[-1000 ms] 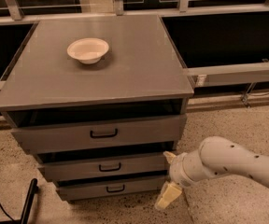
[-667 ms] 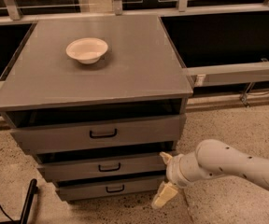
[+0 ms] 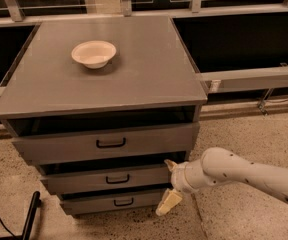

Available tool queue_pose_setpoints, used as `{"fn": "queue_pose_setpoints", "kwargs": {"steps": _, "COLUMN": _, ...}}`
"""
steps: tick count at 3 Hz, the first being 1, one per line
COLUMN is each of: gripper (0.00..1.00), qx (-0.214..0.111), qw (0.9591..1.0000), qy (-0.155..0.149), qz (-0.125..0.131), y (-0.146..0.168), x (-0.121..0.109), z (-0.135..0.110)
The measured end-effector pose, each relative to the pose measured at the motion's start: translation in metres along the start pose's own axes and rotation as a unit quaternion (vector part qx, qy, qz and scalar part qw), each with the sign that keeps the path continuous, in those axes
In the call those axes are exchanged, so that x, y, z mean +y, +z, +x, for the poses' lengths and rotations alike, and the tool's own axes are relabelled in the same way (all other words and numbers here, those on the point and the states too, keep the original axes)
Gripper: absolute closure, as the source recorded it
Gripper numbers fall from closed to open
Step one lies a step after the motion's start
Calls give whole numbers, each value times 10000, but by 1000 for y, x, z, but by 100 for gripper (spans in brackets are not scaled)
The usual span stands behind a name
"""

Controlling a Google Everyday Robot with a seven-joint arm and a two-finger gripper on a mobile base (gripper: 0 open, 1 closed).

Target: Open middle drawer

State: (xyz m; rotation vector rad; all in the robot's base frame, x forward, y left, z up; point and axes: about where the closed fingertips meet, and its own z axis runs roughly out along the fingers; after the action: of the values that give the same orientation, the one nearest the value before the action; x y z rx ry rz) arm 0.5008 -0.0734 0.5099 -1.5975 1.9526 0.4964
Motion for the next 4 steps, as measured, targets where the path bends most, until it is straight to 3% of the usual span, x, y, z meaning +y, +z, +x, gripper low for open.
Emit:
{"fn": "queue_pose_setpoints", "kwargs": {"steps": 1, "gripper": 0, "qx": 2, "qw": 10000, "qy": -46, "qz": 5, "y": 16, "x": -13, "z": 1}}
{"fn": "queue_pose_setpoints", "kwargs": {"steps": 2, "gripper": 0, "qx": 185, "qw": 9997, "qy": -150, "qz": 34, "y": 51, "x": -43, "z": 8}}
{"fn": "queue_pose_setpoints", "kwargs": {"steps": 4, "gripper": 0, "qx": 288, "qw": 9993, "qy": -207, "qz": 95, "y": 57, "x": -51, "z": 14}}
